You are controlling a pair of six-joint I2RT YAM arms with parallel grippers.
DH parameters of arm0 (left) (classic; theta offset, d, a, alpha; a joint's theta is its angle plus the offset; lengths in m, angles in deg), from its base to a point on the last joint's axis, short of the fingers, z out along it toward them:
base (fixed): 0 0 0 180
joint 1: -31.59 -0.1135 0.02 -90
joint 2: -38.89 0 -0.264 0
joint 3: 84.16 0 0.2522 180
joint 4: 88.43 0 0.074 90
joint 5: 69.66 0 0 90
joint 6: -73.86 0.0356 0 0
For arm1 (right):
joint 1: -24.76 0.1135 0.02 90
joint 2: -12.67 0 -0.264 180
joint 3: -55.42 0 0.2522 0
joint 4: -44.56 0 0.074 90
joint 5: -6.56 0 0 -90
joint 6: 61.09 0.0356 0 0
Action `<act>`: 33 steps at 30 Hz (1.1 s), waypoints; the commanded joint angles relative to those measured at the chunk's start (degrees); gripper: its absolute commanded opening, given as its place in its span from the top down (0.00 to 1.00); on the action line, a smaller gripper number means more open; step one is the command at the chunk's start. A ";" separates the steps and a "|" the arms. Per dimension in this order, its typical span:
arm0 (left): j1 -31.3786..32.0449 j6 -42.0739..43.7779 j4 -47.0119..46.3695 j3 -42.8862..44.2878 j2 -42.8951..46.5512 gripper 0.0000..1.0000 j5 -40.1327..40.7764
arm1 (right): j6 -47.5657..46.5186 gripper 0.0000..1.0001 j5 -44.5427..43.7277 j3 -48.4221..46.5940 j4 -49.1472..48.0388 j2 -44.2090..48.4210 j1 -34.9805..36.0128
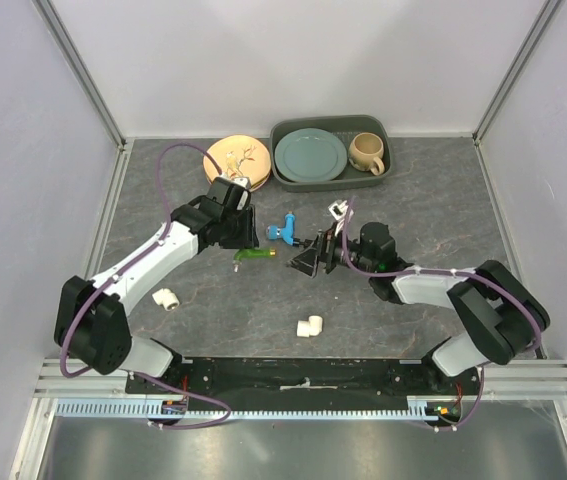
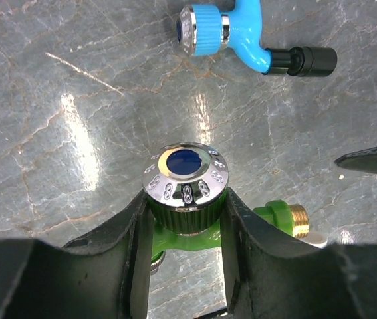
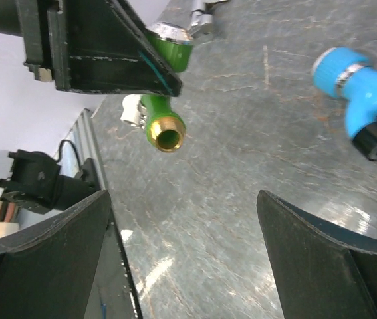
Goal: Install the water faucets
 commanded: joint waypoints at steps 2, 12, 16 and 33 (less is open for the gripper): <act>0.89 -2.69 -2.79 -1.32 3.42 0.93 1.19 | 5.84 0.02 5.65 -0.83 -13.72 -5.24 1.84; 5.19 -2.34 -3.41 -2.03 5.53 0.92 4.18 | 11.56 0.02 7.49 -1.18 -24.89 -11.93 4.74; 6.60 -2.16 -3.50 -2.11 5.53 0.92 5.24 | 12.96 0.02 7.67 -1.27 -28.23 -13.51 5.35; 12.58 -0.93 -3.06 -1.85 5.44 0.92 12.09 | 14.20 0.45 7.40 -1.36 -30.78 -15.80 5.79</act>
